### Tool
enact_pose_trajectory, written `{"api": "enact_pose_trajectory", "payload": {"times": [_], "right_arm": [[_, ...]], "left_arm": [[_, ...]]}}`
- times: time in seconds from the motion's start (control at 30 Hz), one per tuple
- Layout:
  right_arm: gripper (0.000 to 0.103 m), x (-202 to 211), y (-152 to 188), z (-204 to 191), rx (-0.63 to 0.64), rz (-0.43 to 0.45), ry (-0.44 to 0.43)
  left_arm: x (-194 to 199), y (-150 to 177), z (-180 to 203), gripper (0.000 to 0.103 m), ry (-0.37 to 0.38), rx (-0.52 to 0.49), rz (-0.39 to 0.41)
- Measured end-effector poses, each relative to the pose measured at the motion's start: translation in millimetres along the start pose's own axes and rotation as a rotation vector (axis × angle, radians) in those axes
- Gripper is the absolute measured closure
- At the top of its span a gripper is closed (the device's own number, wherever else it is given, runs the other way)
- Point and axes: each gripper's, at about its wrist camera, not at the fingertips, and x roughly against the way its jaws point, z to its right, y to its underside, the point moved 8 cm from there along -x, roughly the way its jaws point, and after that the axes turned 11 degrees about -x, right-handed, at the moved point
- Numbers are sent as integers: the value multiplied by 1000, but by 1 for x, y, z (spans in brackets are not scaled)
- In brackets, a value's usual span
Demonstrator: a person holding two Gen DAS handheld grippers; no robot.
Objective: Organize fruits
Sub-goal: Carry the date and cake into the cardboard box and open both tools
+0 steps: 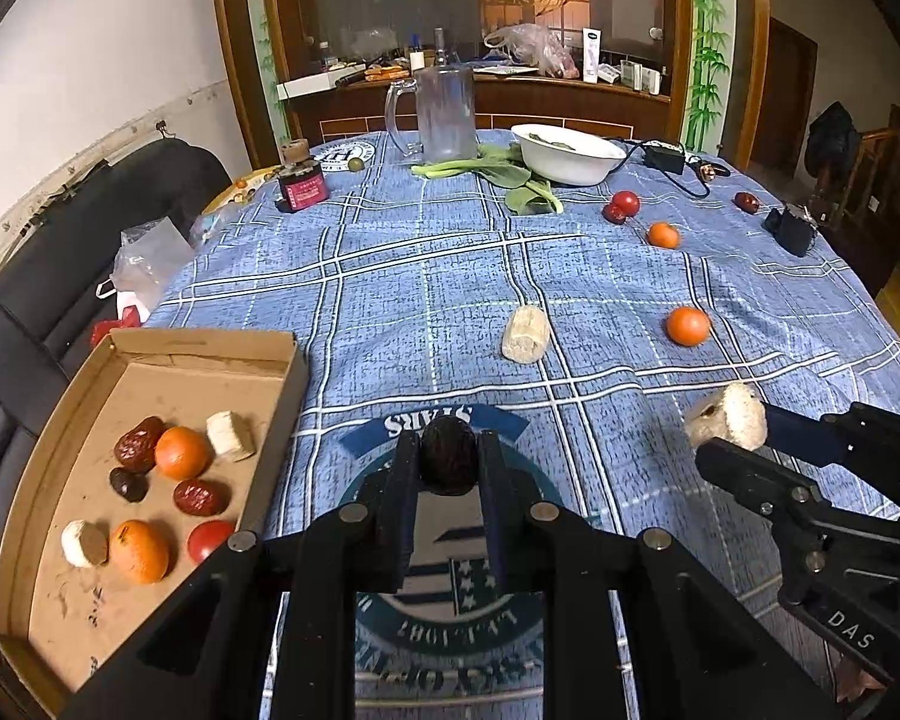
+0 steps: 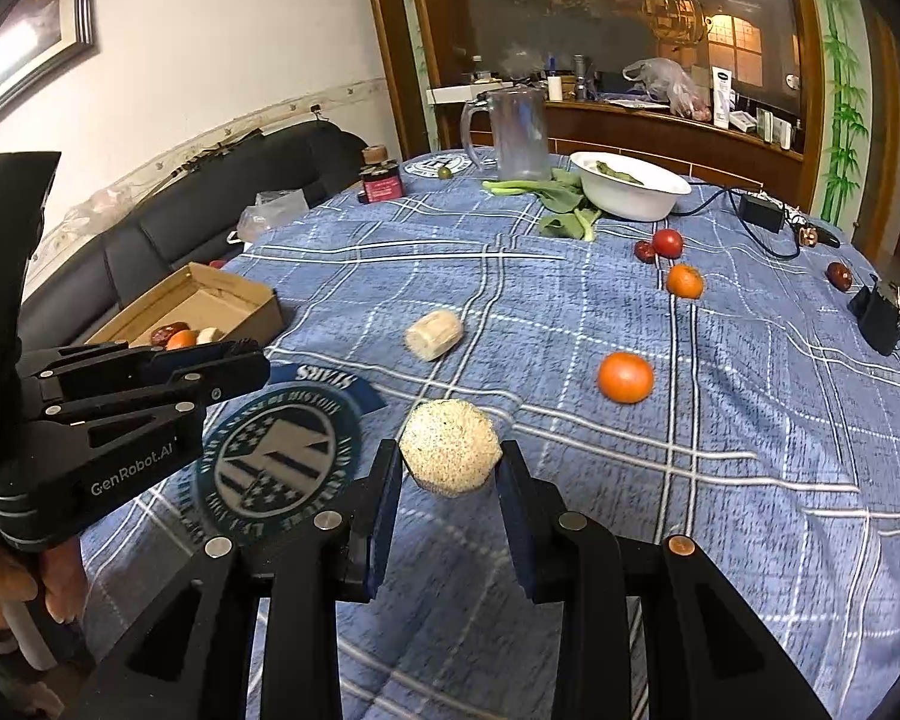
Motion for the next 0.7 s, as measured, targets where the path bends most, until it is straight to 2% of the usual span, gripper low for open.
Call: {"api": "enact_pose_trajectory", "payload": {"times": [0.37, 0.7], "right_arm": [[68, 10, 3, -31, 37, 11, -25], [68, 4, -1, -76, 102, 9, -81]], "left_arm": [[23, 7, -16, 85, -18, 20, 32], [40, 13, -56, 85, -81, 60, 49]]}}
